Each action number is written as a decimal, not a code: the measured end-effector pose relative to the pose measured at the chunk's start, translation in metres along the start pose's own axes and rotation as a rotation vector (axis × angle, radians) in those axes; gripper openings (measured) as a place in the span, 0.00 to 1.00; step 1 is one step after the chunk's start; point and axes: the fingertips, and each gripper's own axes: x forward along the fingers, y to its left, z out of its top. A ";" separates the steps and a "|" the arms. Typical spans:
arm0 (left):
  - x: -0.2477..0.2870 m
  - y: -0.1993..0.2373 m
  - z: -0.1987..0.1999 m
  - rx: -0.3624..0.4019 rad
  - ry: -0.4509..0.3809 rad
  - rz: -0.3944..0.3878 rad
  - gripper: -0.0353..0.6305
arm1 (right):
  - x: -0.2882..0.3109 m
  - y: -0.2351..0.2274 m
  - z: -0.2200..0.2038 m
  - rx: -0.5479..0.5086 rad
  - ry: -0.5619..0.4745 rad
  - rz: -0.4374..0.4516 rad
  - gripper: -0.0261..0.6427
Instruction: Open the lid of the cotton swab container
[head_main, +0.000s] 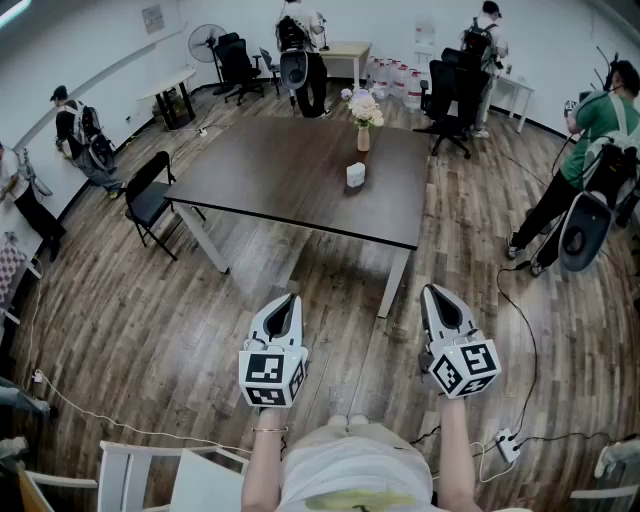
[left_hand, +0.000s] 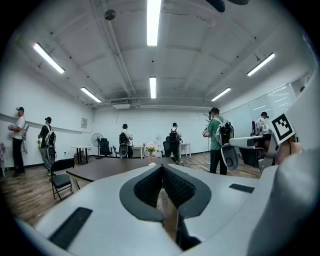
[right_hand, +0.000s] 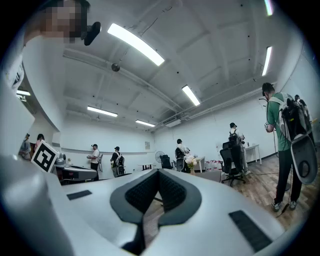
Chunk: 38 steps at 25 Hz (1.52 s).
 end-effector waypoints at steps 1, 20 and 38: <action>0.000 -0.001 -0.001 0.001 0.001 0.000 0.09 | -0.001 -0.001 0.000 0.000 0.001 0.000 0.07; 0.032 -0.012 -0.009 0.016 0.039 0.012 0.09 | 0.028 -0.020 -0.010 0.012 0.019 0.042 0.07; 0.177 0.044 -0.011 -0.019 0.065 -0.043 0.09 | 0.157 -0.079 -0.035 0.055 0.053 -0.010 0.07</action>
